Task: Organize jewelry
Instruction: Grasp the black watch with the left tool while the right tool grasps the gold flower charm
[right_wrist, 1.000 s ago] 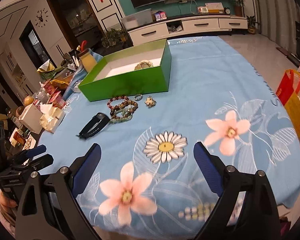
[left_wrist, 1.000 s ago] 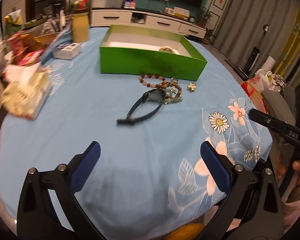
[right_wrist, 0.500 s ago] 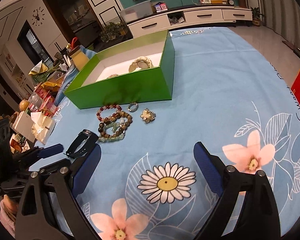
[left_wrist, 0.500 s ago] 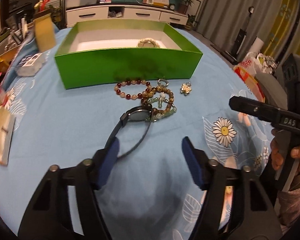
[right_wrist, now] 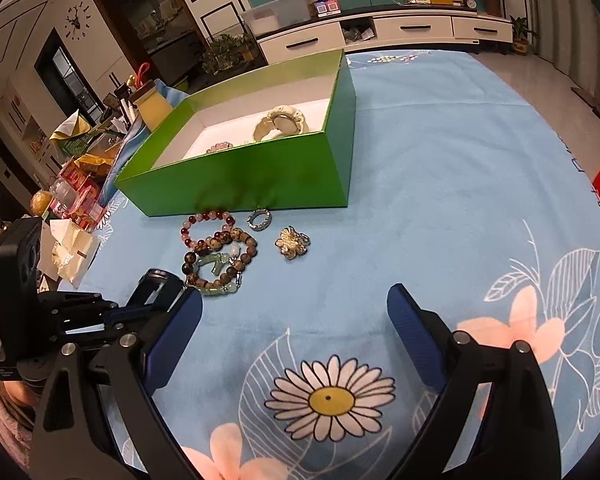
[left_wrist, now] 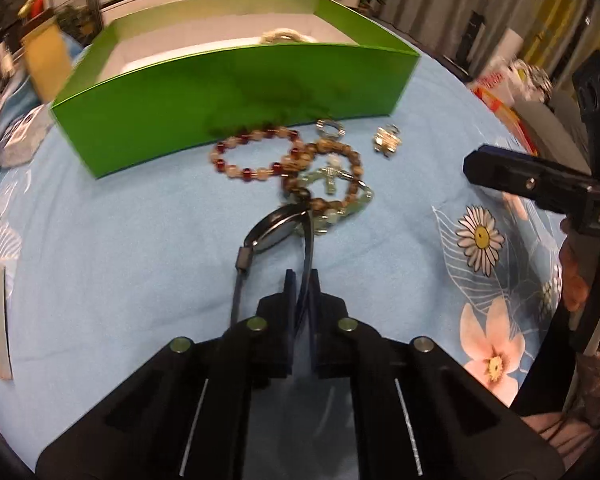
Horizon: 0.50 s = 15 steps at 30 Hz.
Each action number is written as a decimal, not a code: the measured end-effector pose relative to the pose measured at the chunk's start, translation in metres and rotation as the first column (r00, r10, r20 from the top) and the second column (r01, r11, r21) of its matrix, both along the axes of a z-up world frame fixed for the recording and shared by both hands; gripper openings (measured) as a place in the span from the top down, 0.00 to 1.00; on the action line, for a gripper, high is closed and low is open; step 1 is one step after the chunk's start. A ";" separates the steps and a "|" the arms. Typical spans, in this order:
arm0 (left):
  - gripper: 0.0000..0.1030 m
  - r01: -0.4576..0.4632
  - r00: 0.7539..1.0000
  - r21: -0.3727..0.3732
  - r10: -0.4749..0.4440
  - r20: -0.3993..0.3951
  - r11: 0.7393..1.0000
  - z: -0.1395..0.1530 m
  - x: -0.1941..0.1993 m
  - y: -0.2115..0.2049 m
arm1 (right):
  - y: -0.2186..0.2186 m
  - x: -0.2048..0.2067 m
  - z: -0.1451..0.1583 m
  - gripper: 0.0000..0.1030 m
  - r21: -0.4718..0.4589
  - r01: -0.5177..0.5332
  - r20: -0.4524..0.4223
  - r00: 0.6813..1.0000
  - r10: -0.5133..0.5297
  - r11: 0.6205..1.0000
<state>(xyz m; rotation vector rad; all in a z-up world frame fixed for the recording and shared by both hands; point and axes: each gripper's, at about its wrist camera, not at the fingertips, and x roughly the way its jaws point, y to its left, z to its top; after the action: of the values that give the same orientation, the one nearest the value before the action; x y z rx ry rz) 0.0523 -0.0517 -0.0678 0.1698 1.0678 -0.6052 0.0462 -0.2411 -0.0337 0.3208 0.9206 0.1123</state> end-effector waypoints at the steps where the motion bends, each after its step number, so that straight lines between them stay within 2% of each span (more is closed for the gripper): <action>1: 0.97 -0.019 1.000 -0.014 0.019 -0.001 1.000 0.001 0.000 0.004 | 0.001 0.002 -0.001 0.09 -0.004 -0.003 0.000 1.000 0.003 1.000; 5: 0.97 -0.113 0.994 -0.113 0.113 -0.011 0.987 0.012 -0.001 0.028 | 0.005 0.009 -0.006 0.09 -0.024 -0.010 -0.009 1.000 0.010 1.000; 7: 0.97 -0.135 0.991 -0.140 0.136 -0.003 0.981 0.020 -0.004 0.036 | 0.007 0.014 -0.008 0.09 -0.038 -0.014 -0.006 1.000 0.013 0.999; 9: 0.97 -0.153 0.988 -0.163 0.156 0.009 0.975 0.026 -0.007 0.044 | 0.008 0.020 -0.010 0.15 -0.053 -0.012 -0.002 1.000 0.012 0.999; 15: 0.97 -0.185 0.982 -0.193 0.189 0.003 0.964 0.032 -0.004 0.053 | 0.014 0.036 -0.015 0.40 -0.103 -0.022 0.023 0.999 0.024 0.994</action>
<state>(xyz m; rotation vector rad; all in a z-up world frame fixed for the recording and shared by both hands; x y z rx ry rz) 0.0486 0.0012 -0.0357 -0.0923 0.9859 -0.5303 0.0822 -0.2276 -0.0491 0.2132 0.9029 0.0892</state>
